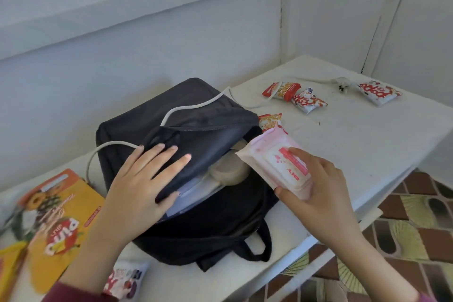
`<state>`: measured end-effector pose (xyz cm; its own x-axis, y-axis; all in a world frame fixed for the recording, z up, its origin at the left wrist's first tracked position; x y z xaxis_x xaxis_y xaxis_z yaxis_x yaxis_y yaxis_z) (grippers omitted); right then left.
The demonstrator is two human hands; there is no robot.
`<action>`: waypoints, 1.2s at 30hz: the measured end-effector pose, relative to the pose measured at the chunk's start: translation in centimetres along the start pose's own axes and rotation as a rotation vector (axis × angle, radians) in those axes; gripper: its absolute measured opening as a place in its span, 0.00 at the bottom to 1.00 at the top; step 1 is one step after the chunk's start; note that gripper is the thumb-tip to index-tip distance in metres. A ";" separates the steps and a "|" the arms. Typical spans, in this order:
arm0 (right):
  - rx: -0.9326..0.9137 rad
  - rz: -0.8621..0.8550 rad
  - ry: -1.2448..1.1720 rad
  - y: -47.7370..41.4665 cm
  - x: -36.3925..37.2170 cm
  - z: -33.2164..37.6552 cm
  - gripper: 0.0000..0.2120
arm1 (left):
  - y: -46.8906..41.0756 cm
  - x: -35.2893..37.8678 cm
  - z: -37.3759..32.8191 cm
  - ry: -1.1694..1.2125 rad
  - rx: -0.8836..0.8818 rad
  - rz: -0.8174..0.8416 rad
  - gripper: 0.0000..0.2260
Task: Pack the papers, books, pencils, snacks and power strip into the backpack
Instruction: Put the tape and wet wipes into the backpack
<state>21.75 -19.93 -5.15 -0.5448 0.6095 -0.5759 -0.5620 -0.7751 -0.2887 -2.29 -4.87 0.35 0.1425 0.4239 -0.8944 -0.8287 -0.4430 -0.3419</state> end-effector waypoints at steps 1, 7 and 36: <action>-0.002 0.003 0.004 0.3 0.3 0.3 0.33 | 0.3 0.1 0.3 0.040 -0.015 -0.017 0.23; -0.020 0.034 0.038 1.4 1.8 1.9 0.34 | 0.7 -0.4 2.8 0.404 -0.322 -0.024 0.17; -0.255 0.347 0.095 2.7 10.4 11.3 0.28 | -0.8 -1.8 9.3 0.306 -0.163 -0.061 0.23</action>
<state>7.52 -13.82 -3.23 -0.6078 0.2970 -0.7364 -0.1776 -0.9548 -0.2385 -6.90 2.10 4.88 0.3654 0.2078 -0.9074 -0.7201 -0.5546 -0.4170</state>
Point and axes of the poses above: each hand's wrist, its own y-axis away from the middle knuckle, its own x-axis out of the palm, z = x × y, the point moved 5 cm from there along -y, towards the middle knuckle, and after that the axes turned 5 degrees about -y, right-handed, at the moved point
